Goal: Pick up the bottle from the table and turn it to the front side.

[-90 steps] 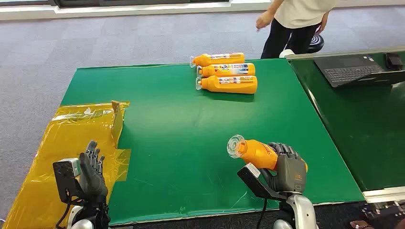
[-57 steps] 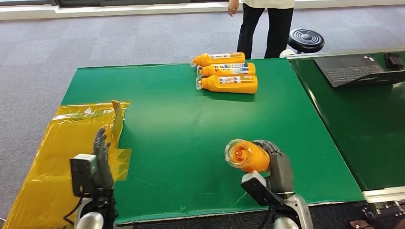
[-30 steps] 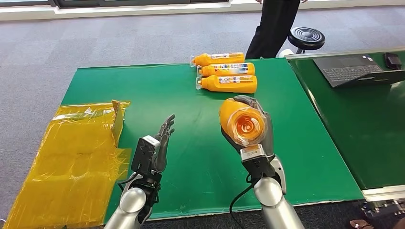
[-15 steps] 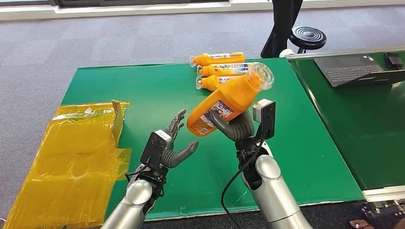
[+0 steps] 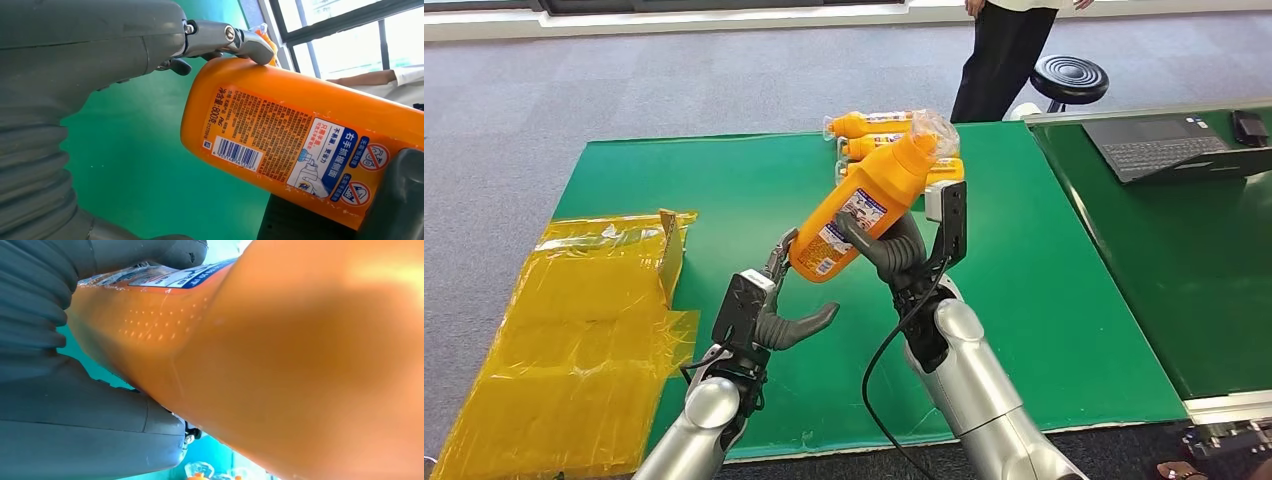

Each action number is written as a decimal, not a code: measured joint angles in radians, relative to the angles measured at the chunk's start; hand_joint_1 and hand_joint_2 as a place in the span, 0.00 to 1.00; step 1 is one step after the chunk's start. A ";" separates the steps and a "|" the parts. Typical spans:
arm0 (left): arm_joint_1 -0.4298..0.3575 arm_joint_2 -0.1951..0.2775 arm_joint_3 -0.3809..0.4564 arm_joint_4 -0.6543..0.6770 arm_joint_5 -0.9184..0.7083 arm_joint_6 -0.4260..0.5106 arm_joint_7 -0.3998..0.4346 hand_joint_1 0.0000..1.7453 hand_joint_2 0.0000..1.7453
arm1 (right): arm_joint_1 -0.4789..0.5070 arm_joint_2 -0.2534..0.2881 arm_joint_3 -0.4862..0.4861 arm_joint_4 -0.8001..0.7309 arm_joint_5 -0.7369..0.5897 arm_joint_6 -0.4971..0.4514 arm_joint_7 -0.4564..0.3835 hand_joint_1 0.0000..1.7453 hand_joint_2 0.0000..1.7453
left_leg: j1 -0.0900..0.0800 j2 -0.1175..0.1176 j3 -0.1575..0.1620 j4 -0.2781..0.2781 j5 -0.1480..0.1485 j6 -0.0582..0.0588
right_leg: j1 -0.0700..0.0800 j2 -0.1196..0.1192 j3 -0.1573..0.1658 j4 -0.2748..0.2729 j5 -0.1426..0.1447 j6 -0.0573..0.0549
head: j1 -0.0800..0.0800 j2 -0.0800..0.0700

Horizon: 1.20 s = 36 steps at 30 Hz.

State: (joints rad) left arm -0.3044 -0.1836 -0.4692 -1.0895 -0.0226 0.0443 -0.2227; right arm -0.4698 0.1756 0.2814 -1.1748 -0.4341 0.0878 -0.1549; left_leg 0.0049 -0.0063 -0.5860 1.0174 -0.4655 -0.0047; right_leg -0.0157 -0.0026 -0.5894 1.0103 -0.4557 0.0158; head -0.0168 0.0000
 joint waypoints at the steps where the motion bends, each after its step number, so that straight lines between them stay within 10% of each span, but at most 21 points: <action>1: 0.000 0.001 0.000 0.000 -0.001 0.000 0.001 0.00 1.00 | -0.003 0.001 0.001 0.006 0.000 0.000 0.001 1.00 1.00 | 0.000 0.000 0.000 0.000 0.000 0.000 | 0.000 0.000 0.000 0.000 0.000 0.000 | 0.000 0.000; 18: -0.002 0.008 0.002 0.002 -0.062 0.010 -0.001 0.00 1.00 | -0.040 0.016 0.013 0.045 0.008 0.004 0.032 1.00 1.00 | 0.000 0.000 0.000 0.000 0.000 0.000 | 0.000 0.000 -0.001 0.000 0.000 0.000 | 0.000 0.000; 22: -0.021 0.004 0.003 0.014 -0.066 -0.057 0.013 0.00 0.00 | -0.044 0.021 0.015 0.054 -0.001 0.008 0.032 1.00 1.00 | 0.000 0.000 0.000 0.000 0.000 0.000 | 0.000 0.000 -0.001 0.000 0.000 0.000 | 0.000 0.000; 36: -0.330 -0.058 0.031 0.388 -0.046 -0.240 0.002 0.00 0.00 | -0.051 0.048 0.053 0.068 -0.018 0.041 0.046 1.00 1.00 | 0.001 0.000 -0.001 0.000 0.003 -0.001 | 0.001 0.000 -0.001 0.000 0.003 -0.002 | 0.000 0.000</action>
State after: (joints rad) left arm -0.6343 -0.2418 -0.4380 -0.7015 -0.0689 -0.1961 -0.2212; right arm -0.5211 0.2237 0.3348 -1.1066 -0.4519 0.1288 -0.1094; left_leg 0.0054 -0.0063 -0.5866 1.0176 -0.4629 -0.0061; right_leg -0.0151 -0.0023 -0.5905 1.0107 -0.4527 0.0137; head -0.0166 0.0000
